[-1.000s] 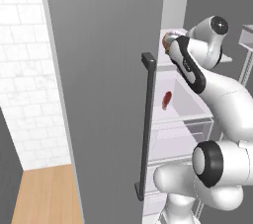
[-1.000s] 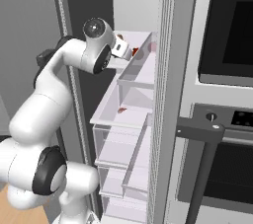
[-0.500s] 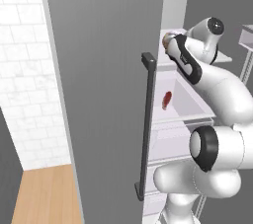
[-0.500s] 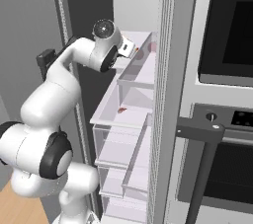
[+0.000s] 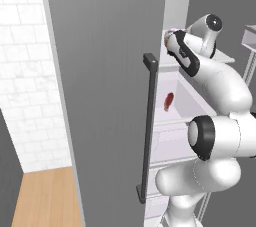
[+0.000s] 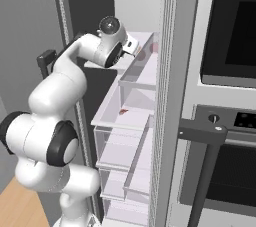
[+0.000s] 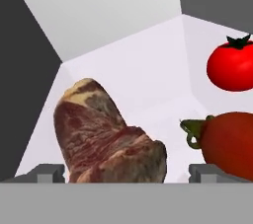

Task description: Place one tomato and one steak in each tupperware on the nearby counter, to pack two identical lunches.

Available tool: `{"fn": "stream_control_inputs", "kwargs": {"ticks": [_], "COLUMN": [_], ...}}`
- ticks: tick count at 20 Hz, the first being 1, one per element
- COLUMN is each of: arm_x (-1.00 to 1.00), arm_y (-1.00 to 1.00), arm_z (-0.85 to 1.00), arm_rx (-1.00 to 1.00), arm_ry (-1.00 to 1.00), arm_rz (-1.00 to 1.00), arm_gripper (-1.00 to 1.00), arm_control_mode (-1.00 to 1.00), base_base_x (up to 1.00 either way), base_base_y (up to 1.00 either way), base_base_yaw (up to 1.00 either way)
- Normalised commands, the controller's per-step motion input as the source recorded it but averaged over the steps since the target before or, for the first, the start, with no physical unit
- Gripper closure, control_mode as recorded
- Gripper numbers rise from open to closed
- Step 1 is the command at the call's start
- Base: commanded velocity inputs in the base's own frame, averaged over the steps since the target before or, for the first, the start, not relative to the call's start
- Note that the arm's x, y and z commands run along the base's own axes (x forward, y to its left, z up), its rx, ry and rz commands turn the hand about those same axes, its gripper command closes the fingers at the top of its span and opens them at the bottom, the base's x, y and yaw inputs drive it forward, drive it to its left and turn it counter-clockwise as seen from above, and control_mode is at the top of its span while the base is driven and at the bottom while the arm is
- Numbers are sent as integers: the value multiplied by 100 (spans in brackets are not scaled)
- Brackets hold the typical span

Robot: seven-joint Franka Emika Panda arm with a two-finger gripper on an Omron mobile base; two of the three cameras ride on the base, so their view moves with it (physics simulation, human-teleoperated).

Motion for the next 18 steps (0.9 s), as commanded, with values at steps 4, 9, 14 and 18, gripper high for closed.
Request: {"fn": "stream_control_inputs", "kwargs": {"ticks": [4, 9, 14, 18], "arm_x": [4, 0, 1, 0], "arm_y": [0, 12, 4, 0], "arm_z": [-40, -84, -34, -2], "arm_rx": [0, -1, 0, 0], "arm_ry": [14, 4, -8, -3], "arm_rz": [0, 0, 0, 0], "arm_gripper": [-100, 100, 100, 100], "arm_control_mode": [-100, -100, -100, -100], "base_base_x": [0, 0, 0, 0], "base_base_y": [0, 0, 0, 0], "base_base_yaw": [0, 0, 0, 0]}}
